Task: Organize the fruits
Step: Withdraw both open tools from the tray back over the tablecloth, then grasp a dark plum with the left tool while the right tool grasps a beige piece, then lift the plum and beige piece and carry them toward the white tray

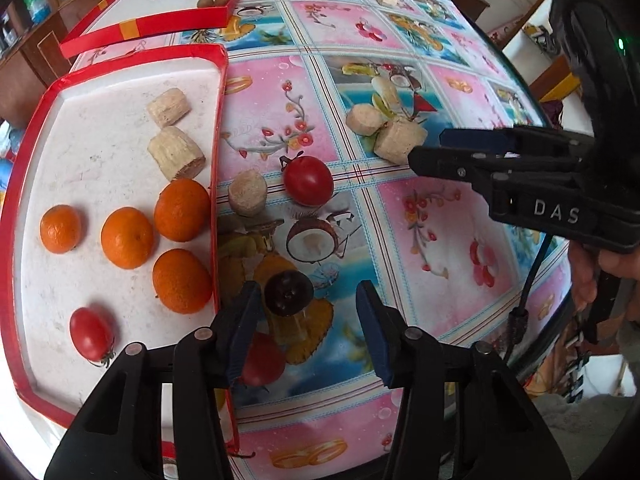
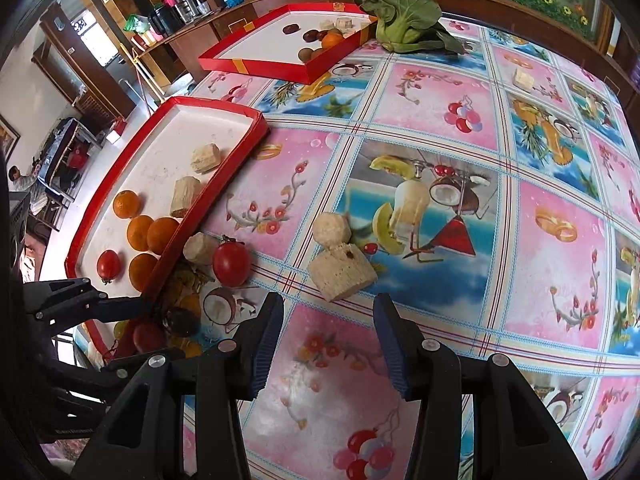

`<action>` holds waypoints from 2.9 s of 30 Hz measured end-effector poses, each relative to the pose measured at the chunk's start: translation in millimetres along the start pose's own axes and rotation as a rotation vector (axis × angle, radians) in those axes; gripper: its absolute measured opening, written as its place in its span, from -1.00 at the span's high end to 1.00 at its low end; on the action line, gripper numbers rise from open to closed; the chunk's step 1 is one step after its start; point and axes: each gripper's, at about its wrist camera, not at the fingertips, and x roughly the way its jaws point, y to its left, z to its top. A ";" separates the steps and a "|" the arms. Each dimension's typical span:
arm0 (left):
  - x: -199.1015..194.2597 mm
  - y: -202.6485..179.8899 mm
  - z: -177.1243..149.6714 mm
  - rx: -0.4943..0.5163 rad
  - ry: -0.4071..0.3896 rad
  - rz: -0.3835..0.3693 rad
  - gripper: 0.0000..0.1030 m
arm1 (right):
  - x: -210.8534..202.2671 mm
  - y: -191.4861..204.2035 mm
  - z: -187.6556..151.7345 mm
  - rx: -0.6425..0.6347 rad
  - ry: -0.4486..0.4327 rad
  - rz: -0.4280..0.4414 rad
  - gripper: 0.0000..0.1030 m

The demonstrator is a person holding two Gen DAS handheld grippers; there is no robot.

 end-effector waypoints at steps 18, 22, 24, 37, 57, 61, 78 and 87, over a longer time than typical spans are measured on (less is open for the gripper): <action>14.7 -6.9 2.1 0.120 0.006 0.157 0.42 | 26.8 1.5 12.0 -0.042 0.039 -0.053 0.02; 17.1 -9.3 4.0 0.130 0.005 0.163 0.42 | 30.2 -0.2 13.4 -0.040 0.045 -0.061 0.03; 17.6 -8.5 5.0 0.131 0.004 0.163 0.49 | 33.0 -0.4 14.1 -0.043 0.051 -0.069 0.03; 11.0 14.7 1.9 -0.078 0.012 -0.097 0.50 | 30.3 -1.7 11.6 -0.058 0.042 -0.077 0.47; 9.9 14.2 -11.2 -0.130 0.023 -0.087 0.50 | 26.9 -14.1 17.4 0.042 0.019 -0.004 0.15; 9.7 13.2 -12.4 -0.127 0.021 -0.085 0.48 | 33.2 -14.4 23.0 0.050 0.023 -0.021 0.15; 4.9 5.3 -8.9 -0.109 -0.021 -0.095 0.50 | 13.5 -31.0 4.4 0.102 0.008 -0.004 0.33; -9.0 11.1 -0.4 -0.122 -0.053 -0.086 0.50 | 3.3 -25.1 -2.0 0.092 0.003 0.013 0.33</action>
